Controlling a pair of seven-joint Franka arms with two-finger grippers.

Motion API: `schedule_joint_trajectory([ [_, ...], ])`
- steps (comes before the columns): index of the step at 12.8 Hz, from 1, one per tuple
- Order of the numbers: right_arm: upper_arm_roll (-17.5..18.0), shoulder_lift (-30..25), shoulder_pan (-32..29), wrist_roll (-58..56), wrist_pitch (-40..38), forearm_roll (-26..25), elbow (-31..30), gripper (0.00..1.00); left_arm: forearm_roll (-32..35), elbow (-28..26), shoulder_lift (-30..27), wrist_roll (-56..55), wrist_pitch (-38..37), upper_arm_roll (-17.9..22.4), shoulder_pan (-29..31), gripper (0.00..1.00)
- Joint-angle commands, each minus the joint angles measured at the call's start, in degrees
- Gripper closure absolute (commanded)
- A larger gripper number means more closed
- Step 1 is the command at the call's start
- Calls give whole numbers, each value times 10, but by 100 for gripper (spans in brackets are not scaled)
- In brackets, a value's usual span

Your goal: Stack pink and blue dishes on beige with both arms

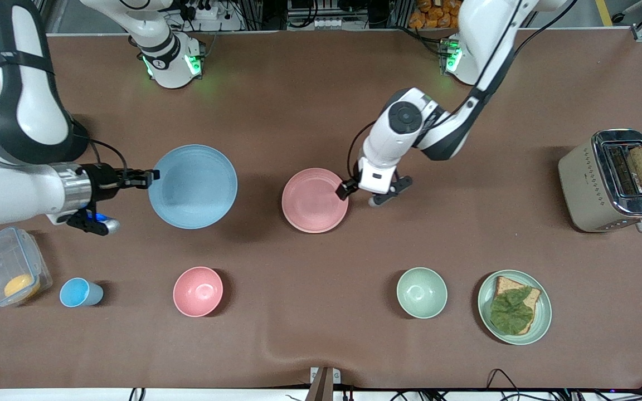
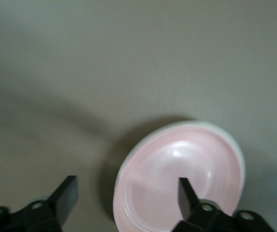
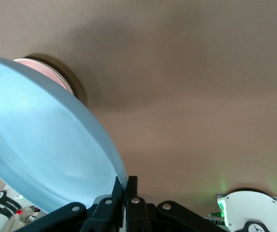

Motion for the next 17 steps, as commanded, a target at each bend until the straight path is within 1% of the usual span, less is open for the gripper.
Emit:
schedule_joint_trajectory([
  [1, 4, 30, 35, 5, 26, 4, -11, 100, 38, -19, -96, -2, -87, -1, 43, 0],
  [3, 2, 42, 79, 10, 54, 3, -22, 100, 59, -19, -147, 22, -168, -2, 85, 0],
  [4, 2, 42, 98, 24, 90, 2, -43, 100, 59, -19, -165, 67, -201, -2, 107, 0],
  [6, 2, 43, 160, 82, 178, -3, -85, 100, 60, -18, -198, 147, -279, -1, 160, 0],
  [8, 2, 49, 202, 144, 216, -5, -88, 100, 60, -18, -229, 267, -327, -1, 217, 0],
  [11, 2, 78, 240, 186, 293, -5, -96, 100, 60, -18, -266, 448, -361, -1, 307, 0],
  [13, 2, 98, 264, 219, 336, -5, -95, 100, 59, -18, -283, 531, -379, -1, 353, 0],
  [14, 2, 103, 267, 226, 345, -5, -96, 100, 59, -19, -290, 566, -388, -1, 372, 0],
  [17, 1, 116, 284, 242, 364, -6, -95, 100, 59, -15, -312, 640, -416, 6, 400, 0],
])
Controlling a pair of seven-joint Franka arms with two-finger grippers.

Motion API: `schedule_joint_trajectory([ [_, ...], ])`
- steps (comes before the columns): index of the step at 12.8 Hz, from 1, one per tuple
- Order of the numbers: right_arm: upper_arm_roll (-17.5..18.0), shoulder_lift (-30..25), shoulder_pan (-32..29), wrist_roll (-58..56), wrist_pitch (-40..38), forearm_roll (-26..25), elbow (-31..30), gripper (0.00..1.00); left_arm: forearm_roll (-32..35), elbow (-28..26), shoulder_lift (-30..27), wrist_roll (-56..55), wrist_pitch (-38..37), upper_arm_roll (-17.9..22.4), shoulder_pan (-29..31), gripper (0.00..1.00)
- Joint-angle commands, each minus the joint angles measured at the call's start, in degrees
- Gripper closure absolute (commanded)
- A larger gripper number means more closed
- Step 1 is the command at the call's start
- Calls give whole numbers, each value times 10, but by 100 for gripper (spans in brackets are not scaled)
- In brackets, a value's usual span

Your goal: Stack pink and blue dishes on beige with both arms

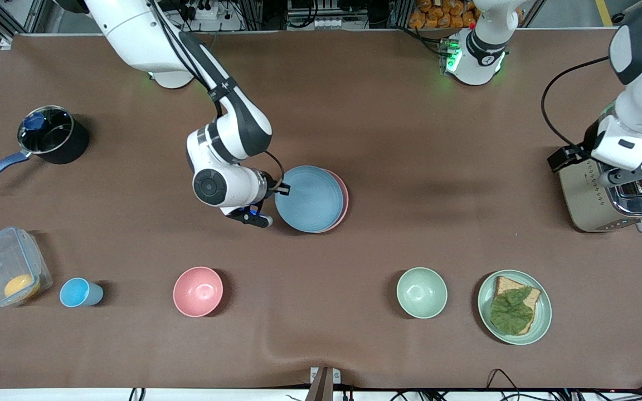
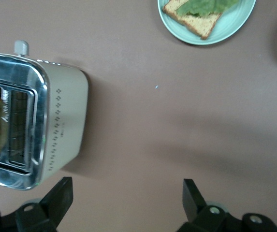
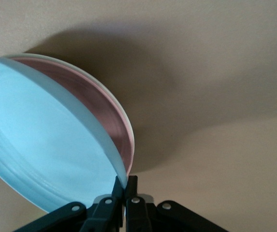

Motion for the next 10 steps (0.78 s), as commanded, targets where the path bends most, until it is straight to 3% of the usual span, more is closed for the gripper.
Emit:
schedule_joint_trajectory([
  [1, -5, 7, 17, 27, 14, -6, 3, 100, 8, -1, -34, 74, -24, 0, 39, 0],
  [5, -5, 11, 18, 28, 16, -13, 4, 100, -5, 69, -33, 211, -75, 10, 104, 0],
  [10, -6, 17, 34, 28, 36, -13, 5, 100, -38, 150, 9, 229, -121, 15, 101, 0],
])
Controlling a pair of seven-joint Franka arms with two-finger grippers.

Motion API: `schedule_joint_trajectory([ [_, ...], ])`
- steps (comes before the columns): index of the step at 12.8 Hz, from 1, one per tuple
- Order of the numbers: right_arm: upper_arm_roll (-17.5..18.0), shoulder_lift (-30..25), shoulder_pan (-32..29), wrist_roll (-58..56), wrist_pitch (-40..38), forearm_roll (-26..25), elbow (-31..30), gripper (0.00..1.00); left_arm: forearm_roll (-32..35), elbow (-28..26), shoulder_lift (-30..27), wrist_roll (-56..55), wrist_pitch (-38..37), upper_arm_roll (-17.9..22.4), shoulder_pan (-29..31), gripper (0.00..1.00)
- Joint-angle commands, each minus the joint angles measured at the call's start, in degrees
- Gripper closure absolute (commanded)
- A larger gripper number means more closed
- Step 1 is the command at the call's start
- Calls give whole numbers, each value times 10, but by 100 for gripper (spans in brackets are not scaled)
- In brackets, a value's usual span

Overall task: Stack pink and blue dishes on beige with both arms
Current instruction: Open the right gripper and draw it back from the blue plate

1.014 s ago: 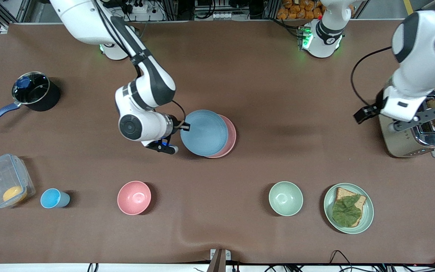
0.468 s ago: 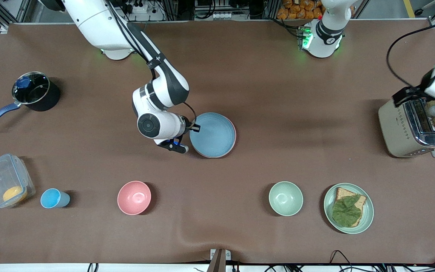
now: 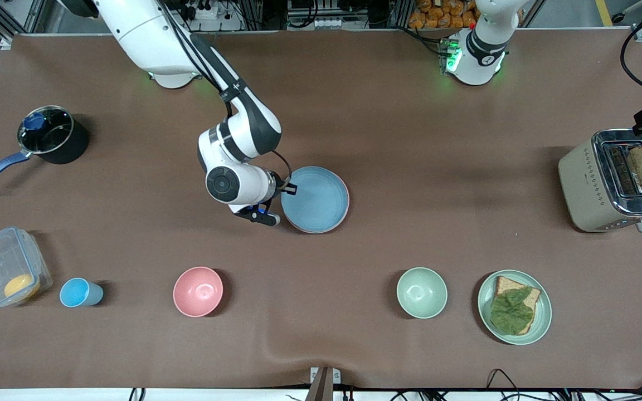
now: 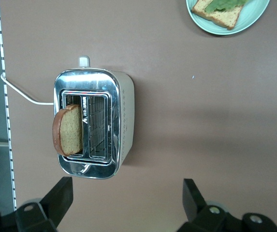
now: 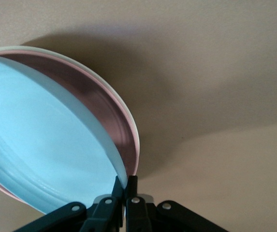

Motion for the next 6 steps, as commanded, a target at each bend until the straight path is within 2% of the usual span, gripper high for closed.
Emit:
schedule_joint_trajectory([
  [1, -4, 7, 16, 17, 13, -9, 5, 100, -27, 65, 39, 8, -27, 2, -32, 0],
  [2, -5, 9, 16, 32, 13, -9, 7, 83, -23, 82, 44, 1, -46, 36, -95, 0],
  [3, -5, 8, 15, 41, 11, -10, 7, 34, -23, 91, 53, 0, -46, 68, -139, 0],
  [4, -5, 5, 11, 41, 5, -10, 7, 0, -24, 98, 62, 1, -46, 91, -166, 0],
  [6, -8, -2, 3, 40, -21, -12, 10, 0, -24, 118, 75, 3, -46, 160, -238, 0],
])
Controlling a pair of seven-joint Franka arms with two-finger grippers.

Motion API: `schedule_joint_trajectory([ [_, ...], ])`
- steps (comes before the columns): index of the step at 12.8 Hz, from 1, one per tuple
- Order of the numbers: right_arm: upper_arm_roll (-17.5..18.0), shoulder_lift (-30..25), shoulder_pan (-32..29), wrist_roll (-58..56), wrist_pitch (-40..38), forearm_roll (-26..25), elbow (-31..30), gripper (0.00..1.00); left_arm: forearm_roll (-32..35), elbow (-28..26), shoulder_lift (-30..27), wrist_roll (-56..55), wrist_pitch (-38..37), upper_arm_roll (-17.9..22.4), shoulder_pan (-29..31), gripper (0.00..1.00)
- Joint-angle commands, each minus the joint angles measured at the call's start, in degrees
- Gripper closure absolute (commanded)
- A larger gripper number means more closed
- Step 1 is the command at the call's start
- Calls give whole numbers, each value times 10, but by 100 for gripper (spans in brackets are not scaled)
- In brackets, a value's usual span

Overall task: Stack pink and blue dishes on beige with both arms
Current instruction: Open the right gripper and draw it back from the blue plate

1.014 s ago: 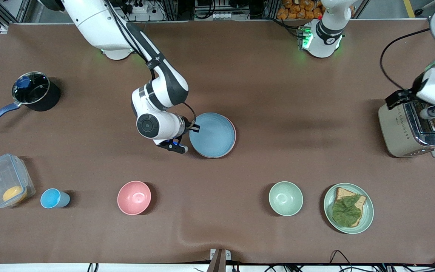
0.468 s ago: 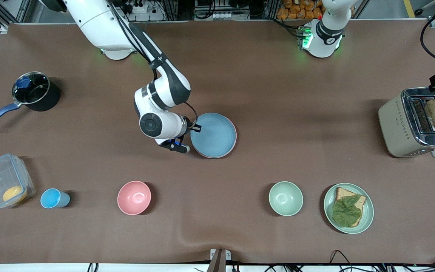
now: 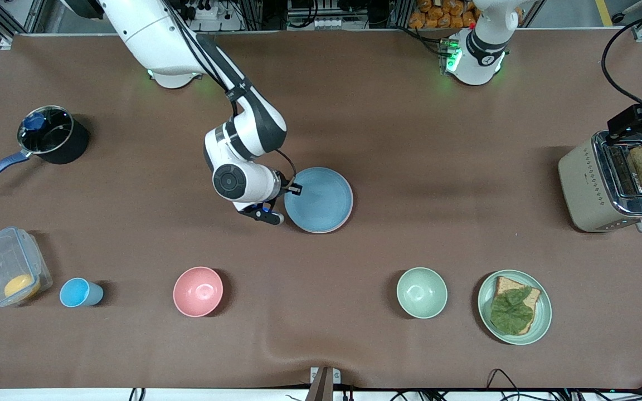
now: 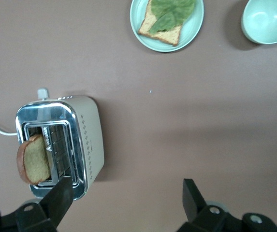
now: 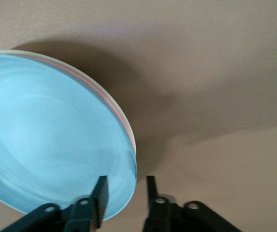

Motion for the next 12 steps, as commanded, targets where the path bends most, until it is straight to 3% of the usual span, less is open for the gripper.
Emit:
schedule_joint_trajectory([
  [1, -14, -11, -8, 15, -53, -15, 18, 0, -4, 39, 24, 8, -18, 94, -98, 0],
  [4, -57, -39, -21, -44, -155, -43, 41, 0, -2, 40, 24, 14, -18, 164, -157, 0],
  [7, -65, -79, -104, -193, -217, -83, 35, 0, -4, 42, 33, 9, -18, 222, -203, 0],
  [10, -65, -122, -219, -349, -255, -85, 34, 0, -10, 42, 35, 3, -19, 225, -191, 0],
  [12, -65, -167, -266, -398, -268, -126, 34, 0, -10, 39, 33, -5, -21, 218, -182, 0],
])
